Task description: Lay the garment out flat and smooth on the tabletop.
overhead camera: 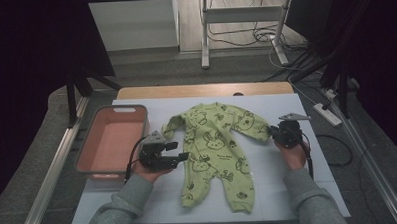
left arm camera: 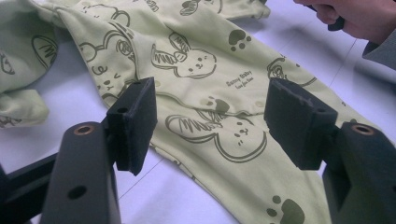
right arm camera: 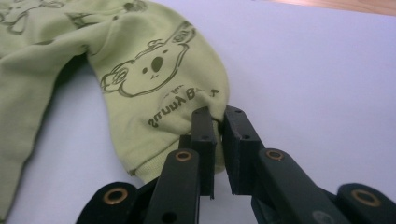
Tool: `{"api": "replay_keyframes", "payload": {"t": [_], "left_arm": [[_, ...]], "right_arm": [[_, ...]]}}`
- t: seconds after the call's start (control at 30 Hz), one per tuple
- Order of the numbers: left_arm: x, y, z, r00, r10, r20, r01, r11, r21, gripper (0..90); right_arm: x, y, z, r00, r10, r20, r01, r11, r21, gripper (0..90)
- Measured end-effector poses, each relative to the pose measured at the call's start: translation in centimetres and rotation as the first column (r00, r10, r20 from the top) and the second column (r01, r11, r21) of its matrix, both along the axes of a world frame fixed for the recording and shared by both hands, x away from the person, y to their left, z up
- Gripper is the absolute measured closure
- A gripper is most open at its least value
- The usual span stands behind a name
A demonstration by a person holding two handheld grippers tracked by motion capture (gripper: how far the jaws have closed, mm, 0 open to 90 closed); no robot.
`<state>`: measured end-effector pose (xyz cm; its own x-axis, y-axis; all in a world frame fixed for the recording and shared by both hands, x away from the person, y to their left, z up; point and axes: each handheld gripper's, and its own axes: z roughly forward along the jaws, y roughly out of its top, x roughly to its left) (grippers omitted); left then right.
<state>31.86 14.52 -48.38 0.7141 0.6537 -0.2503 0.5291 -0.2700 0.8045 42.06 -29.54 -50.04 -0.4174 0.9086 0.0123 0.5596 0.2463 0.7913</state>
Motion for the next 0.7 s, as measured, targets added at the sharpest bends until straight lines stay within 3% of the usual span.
{"api": "replay_keyframes", "payload": {"t": [0.3, 0.7], "left_arm": [[0.3, -0.4, -0.1, 0.9999, -0.014, -0.001, 0.014, 0.9999, 0.011, 34.6], [0.2, -0.4, 0.0, 1.0, -0.008, 0.004, 0.008, 0.9999, 0.007, 34.4]], "right_arm": [[0.5, -2.1, 0.1, 0.9978, -0.066, 0.002, 0.066, 0.998, 0.016, 83.0], [2.9, -3.9, -1.0, 0.9922, -0.12, -0.034, 0.119, 0.992, -0.029, 83.1]]}}
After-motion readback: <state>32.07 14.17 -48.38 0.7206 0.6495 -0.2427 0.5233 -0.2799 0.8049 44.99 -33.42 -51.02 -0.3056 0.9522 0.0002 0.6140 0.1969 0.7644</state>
